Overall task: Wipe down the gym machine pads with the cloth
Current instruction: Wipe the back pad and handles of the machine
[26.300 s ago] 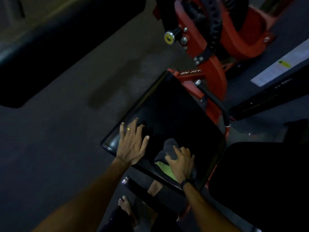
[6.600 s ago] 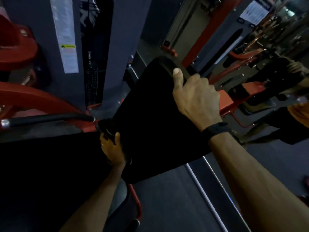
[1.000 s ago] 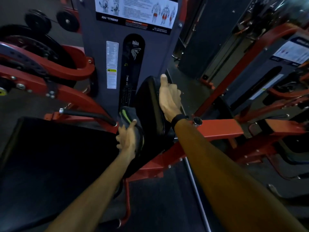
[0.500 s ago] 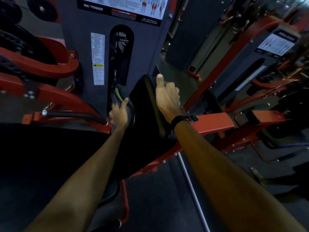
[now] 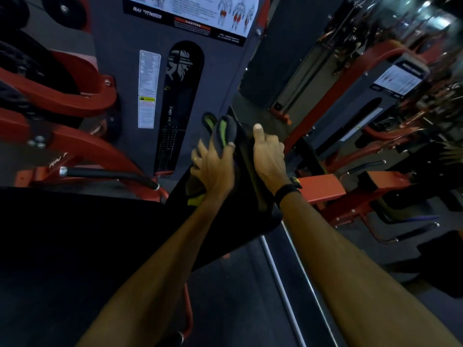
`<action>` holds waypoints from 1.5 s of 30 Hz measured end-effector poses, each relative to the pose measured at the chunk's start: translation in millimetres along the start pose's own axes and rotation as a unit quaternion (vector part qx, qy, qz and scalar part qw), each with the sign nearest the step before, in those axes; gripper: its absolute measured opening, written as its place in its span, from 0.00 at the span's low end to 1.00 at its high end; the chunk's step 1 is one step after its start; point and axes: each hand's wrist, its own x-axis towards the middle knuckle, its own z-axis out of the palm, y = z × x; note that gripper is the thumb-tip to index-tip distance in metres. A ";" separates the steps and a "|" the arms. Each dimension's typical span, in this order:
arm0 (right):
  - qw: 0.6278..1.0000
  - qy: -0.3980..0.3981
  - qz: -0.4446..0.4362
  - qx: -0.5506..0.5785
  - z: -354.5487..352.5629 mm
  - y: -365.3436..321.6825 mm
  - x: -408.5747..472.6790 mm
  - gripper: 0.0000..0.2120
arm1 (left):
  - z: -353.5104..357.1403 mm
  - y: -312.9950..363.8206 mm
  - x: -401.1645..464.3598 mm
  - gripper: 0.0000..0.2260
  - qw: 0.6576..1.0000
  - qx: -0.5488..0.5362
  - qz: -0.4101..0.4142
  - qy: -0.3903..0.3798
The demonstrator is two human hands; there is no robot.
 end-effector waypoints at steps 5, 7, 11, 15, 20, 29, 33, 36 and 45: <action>1.000 0.023 -0.010 -0.007 5.5 1.3 4.5 0.21 | -12.4 -73.4 36.6 0.37 0.992 -0.035 -0.120 -0.011; 1.000 0.027 -0.015 -0.005 4.5 1.1 5.1 0.21 | -20.3 -117.4 17.0 0.35 0.993 -0.022 -0.115 -0.025; 0.999 0.030 -0.013 -0.006 2.6 0.0 3.7 0.22 | -27.9 -154.7 -59.7 0.34 0.990 0.001 -0.139 -0.027; 0.999 0.037 -0.017 -0.001 2.7 -0.1 3.1 0.24 | -21.4 -95.2 -110.7 0.29 0.998 0.023 0.053 -0.011; 0.999 0.040 -0.018 -0.006 3.6 0.3 3.7 0.25 | -10.9 -3.9 -64.4 0.31 0.994 0.028 0.097 -0.032; 0.998 0.046 -0.027 -0.018 3.3 3.1 9.8 0.24 | -20.3 -132.4 37.3 0.31 0.994 0.028 -0.102 -0.011; 0.998 0.047 -0.032 -0.021 4.4 3.9 11.6 0.24 | -23.6 -195.3 -26.8 0.30 0.974 0.136 -0.183 -0.005; 0.998 0.043 -0.042 -0.017 2.9 4.9 10.4 0.25 | -25.1 -162.9 -76.8 0.32 0.984 0.162 -0.078 0.012; 0.997 0.050 -0.053 -0.028 4.1 4.7 9.9 0.25 | -6.7 -105.8 9.7 0.33 0.997 0.065 -0.014 0.047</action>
